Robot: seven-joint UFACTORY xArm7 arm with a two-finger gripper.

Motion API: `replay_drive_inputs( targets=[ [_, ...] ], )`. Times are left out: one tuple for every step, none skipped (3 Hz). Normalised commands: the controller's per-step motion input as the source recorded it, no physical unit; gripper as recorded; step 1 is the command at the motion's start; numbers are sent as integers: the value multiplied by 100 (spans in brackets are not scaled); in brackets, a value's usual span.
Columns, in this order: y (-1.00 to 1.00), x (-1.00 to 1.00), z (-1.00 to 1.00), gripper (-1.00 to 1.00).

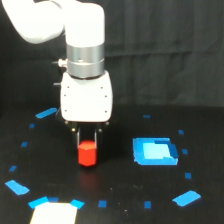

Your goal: Pick up the red object from the table

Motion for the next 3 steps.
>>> replay_drive_inputs(
  targets=[
    [51,100,94,-100],
    [30,100,100,-93],
    [7,100,100,-100]
  ],
)
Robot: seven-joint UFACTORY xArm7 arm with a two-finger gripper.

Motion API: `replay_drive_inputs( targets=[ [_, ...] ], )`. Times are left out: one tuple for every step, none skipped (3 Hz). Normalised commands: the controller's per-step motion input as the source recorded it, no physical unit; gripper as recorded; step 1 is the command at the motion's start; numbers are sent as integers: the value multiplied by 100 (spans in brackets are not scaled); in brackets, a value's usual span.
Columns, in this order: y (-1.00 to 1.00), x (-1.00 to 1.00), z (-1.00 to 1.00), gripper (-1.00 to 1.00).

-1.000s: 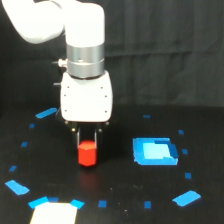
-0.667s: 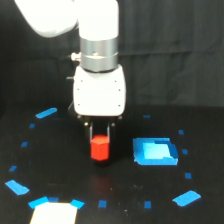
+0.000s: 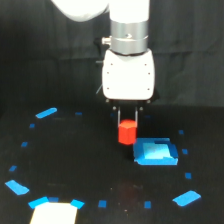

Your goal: Pick up the red object from the table

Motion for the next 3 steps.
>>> replay_drive_inputs(
  targets=[
    [14,100,92,-100],
    [46,88,100,-60],
    [-49,-64,93,-100]
  ],
)
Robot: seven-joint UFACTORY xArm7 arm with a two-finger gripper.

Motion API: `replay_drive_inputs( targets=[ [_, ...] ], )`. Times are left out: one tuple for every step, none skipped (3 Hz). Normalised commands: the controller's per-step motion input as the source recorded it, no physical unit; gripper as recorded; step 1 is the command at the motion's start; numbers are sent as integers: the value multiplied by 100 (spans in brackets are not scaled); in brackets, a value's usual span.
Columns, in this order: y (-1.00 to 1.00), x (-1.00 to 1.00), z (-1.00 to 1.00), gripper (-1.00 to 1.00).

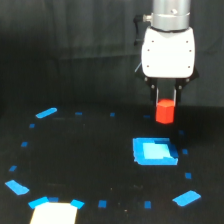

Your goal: Pick up the red object from the table

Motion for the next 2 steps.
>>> replay_drive_inputs(
  targets=[
    [14,-38,76,-100],
    [-6,-42,-24,-100]
  ],
)
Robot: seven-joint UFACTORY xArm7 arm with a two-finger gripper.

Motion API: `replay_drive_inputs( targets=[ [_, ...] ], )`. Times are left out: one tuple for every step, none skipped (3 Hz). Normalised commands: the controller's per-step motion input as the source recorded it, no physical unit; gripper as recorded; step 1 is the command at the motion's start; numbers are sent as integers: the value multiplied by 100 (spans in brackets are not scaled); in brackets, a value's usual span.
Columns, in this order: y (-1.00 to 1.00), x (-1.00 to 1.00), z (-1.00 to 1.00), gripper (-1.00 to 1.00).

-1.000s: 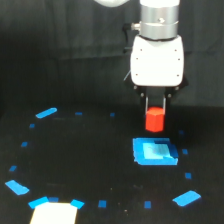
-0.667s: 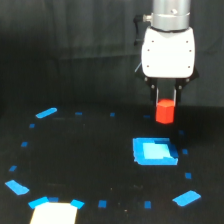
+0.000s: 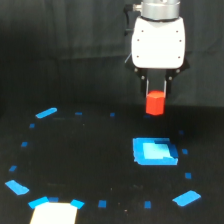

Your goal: Pick up the red object from the table

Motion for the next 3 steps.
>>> replay_drive_inputs(
  targets=[
    [82,58,46,-88],
    [-10,-37,38,-100],
    [4,-24,-10,-100]
  ],
)
